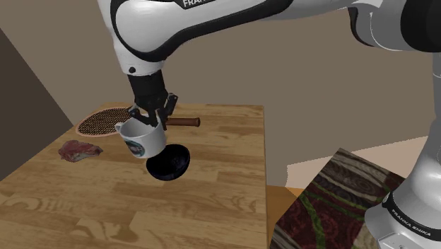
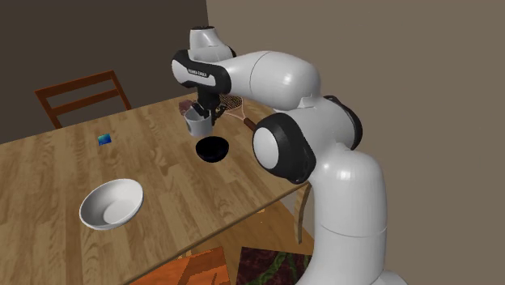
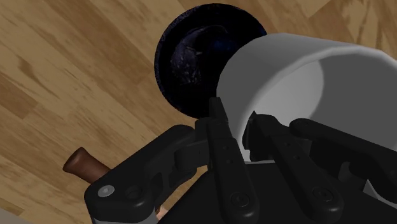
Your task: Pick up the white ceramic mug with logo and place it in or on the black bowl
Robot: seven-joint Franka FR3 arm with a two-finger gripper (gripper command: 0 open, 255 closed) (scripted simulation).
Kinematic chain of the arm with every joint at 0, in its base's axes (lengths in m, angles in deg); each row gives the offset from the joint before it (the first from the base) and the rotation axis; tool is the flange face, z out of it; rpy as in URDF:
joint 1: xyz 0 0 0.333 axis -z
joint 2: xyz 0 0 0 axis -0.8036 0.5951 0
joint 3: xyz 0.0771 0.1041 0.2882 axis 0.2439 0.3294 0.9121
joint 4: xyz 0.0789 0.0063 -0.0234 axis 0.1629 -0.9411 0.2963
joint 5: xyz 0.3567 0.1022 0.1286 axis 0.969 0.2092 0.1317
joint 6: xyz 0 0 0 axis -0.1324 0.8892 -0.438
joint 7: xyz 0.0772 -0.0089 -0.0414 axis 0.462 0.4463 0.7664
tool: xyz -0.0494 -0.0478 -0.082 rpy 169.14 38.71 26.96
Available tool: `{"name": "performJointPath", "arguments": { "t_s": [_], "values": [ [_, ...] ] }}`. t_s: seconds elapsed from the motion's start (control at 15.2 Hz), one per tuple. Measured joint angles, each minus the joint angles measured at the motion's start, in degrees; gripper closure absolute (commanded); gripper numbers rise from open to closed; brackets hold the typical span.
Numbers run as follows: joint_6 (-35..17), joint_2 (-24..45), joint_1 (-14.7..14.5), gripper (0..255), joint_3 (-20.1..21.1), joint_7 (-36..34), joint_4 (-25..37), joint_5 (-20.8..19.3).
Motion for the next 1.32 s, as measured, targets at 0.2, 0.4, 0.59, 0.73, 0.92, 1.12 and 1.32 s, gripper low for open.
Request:
{"name": "performJointPath", "arguments": {
  "t_s": [0.2,0.4,0.59,0.73,0.92,1.12,1.32],
  "values": [
    [-2.23,0.12,0.13,255,-0.06,-0.18,-2.14,-0.11],
    [-4.39,0.15,0.35,255,-0.14,-0.23,-4.29,-0.17],
    [-6.67,0.39,0.53,255,-0.25,-0.31,-6.37,-0.32],
    [-7.32,0.68,0.52,255,-0.31,-0.36,-6.76,-0.42],
    [-7.49,0.69,0.55,255,-0.33,-0.33,-6.89,-0.43],
    [-7.52,0.68,0.56,0,-0.33,-0.33,-6.92,-0.43],
    [-7.53,0.67,0.56,0,-0.32,-0.33,-6.92,-0.43]
  ]
}}
